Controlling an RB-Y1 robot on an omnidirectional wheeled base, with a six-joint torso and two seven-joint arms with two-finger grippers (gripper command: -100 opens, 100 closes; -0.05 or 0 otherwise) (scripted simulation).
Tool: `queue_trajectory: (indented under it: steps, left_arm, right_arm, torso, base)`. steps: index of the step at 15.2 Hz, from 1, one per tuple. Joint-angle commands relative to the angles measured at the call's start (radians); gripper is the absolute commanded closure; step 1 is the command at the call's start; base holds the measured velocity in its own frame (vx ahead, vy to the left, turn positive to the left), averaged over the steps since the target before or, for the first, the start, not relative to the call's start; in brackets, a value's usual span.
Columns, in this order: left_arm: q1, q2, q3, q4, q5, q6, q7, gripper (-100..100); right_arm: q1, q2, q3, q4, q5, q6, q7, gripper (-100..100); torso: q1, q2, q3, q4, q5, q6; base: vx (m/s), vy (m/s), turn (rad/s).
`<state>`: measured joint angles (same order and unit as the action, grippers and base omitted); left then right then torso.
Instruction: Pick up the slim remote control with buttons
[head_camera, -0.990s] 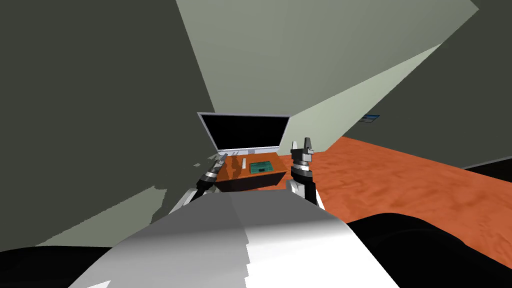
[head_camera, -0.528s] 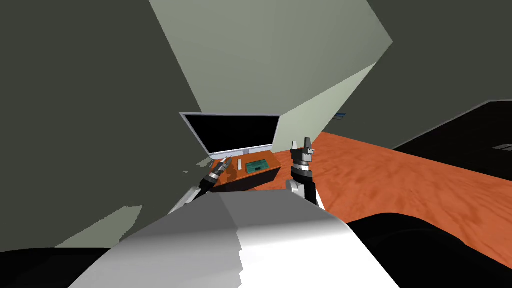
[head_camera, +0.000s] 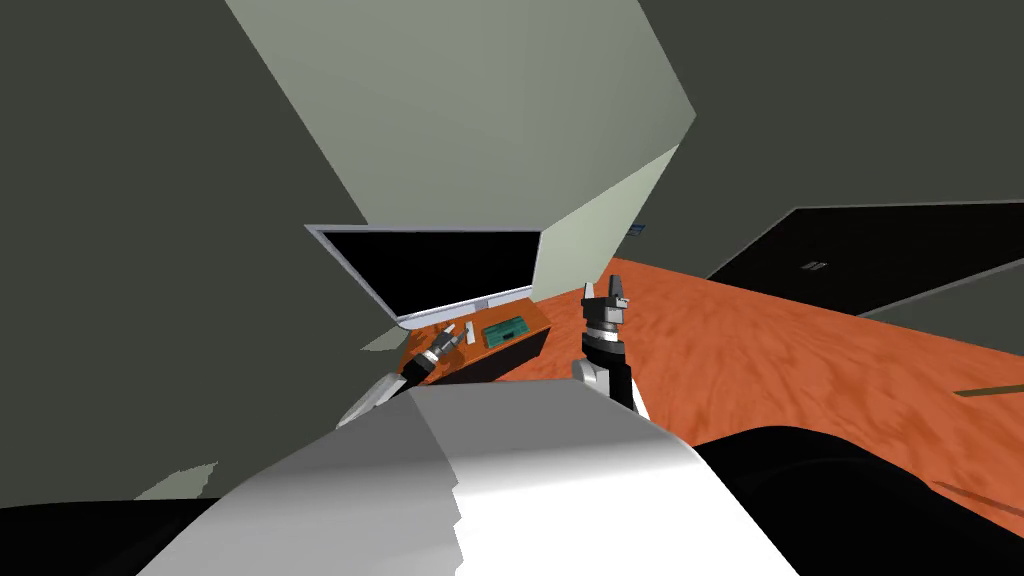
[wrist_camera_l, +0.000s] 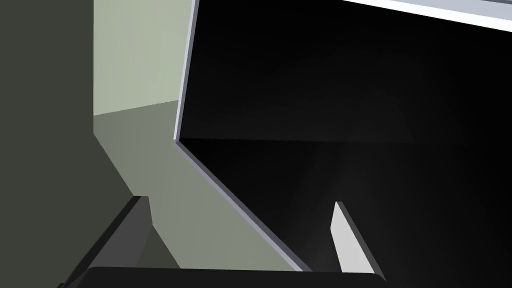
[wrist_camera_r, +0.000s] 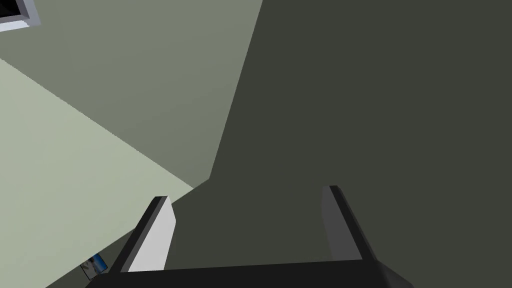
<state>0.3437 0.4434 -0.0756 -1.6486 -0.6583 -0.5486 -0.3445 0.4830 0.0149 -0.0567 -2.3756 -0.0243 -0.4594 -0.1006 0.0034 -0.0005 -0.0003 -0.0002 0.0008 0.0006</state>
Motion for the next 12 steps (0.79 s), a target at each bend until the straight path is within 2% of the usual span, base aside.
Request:
queue_trajectory:
  steps: [1,2,4,5,7,8,9,10,12]
  left_arm:
    - [-0.001,0.009,0.000,0.033,-0.023,-0.012,-0.016,-100]
    - [-0.019,0.034,-0.013,0.065,-0.063,-0.023,-0.051,-100]
    - [-0.019,0.034,-0.013,0.092,-0.076,-0.023,-0.051,-100]
    - [-0.037,0.058,-0.026,0.121,-0.116,-0.034,-0.085,-100]
    - [-0.037,0.058,-0.026,0.151,-0.130,-0.034,-0.085,-100]
    - [-0.055,0.082,-0.039,0.194,-0.169,-0.046,-0.120,-100]
    - [-0.055,0.082,-0.039,0.212,-0.184,-0.046,-0.120,-100]
    - [-0.074,0.105,-0.052,0.235,-0.210,-0.057,-0.155,-100]
    - [-0.074,0.105,-0.052,0.268,-0.238,-0.057,-0.156,-100]
  right_arm:
    - [0.000,0.000,0.000,0.000,0.000,0.000,0.000,0]
    - [0.000,0.000,0.000,0.000,0.000,0.000,0.000,0]
    - [0.000,0.000,0.000,0.000,0.000,0.000,0.000,0]
    - [0.000,0.000,0.000,0.000,0.000,0.000,0.000,0]
    - [0.000,0.000,0.000,0.000,0.000,0.000,0.000,0]
    - [0.000,0.000,0.000,0.000,0.000,0.000,0.000,0]
    - [0.000,0.000,0.000,0.000,0.000,0.000,0.000,0]
    - [0.000,0.000,0.000,0.000,0.000,0.000,0.000,0]
    - [0.000,0.000,0.000,0.000,0.000,0.000,0.000,0]
  torso:
    - [0.000,0.000,0.000,0.000,0.000,0.000]
    - [0.000,0.000,0.000,0.000,0.000,-0.001]
    - [0.000,0.000,0.000,0.000,0.000,0.000]
    - [0.000,0.000,0.000,0.000,0.000,-0.001]
    - [0.000,-0.001,0.000,0.000,0.000,0.000]
    - [0.000,-0.001,0.000,0.000,0.000,-0.001]
    - [0.000,-0.001,0.000,0.000,0.000,0.001]
    - [0.000,-0.001,0.000,0.000,0.000,0.000]
    - [0.001,0.001,0.000,0.000,0.000,0.000]
  base:
    - [-0.013,0.028,-0.141]
    - [-0.015,0.027,-0.317]
    - [-0.012,0.033,-0.282]
    - [-0.009,0.028,-0.337]
    - [-0.010,0.033,-0.238]
    - [-0.010,0.025,-0.384]
    - [-0.011,0.036,-0.400]
    - [-0.018,0.045,-0.439]
    - [-0.040,0.049,-0.211]
